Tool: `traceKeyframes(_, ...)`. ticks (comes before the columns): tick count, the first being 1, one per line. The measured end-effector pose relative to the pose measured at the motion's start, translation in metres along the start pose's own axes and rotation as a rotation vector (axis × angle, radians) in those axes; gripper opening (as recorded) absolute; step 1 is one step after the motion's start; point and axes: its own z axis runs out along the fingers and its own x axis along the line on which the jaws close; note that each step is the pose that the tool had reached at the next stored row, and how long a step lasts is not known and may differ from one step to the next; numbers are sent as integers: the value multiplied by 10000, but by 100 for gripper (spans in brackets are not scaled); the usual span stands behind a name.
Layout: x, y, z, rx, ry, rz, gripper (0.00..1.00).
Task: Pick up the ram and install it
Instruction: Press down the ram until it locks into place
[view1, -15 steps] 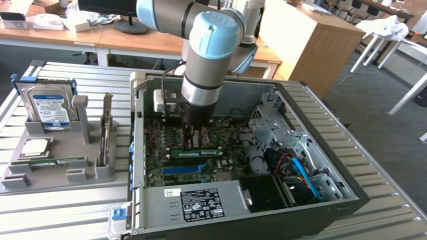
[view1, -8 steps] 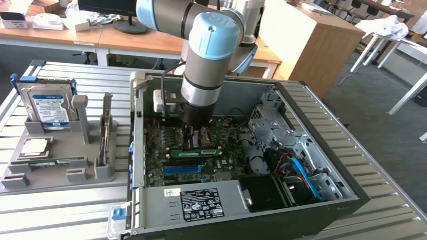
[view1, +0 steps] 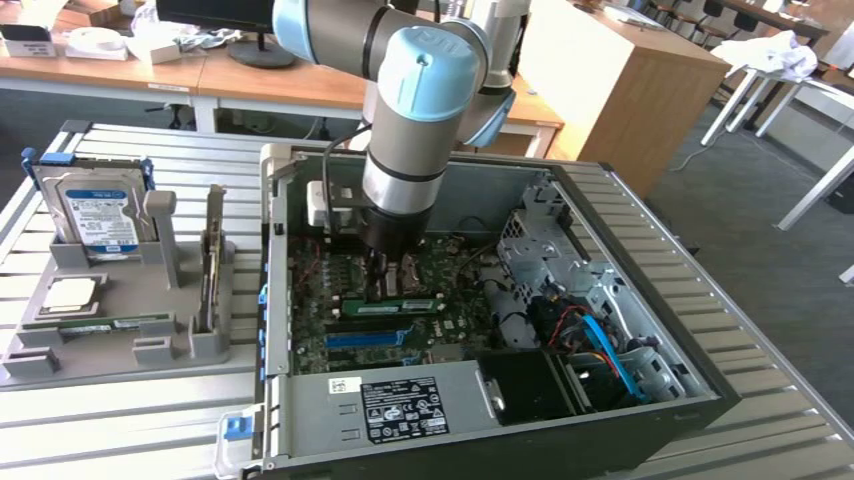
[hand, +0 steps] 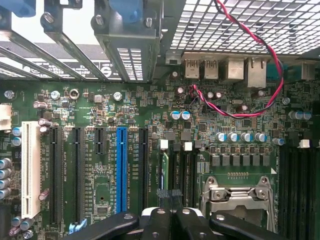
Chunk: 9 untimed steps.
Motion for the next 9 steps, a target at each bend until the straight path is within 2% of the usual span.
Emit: traceKeyframes(9, 1, 0, 14, -1, 1, 0, 10)
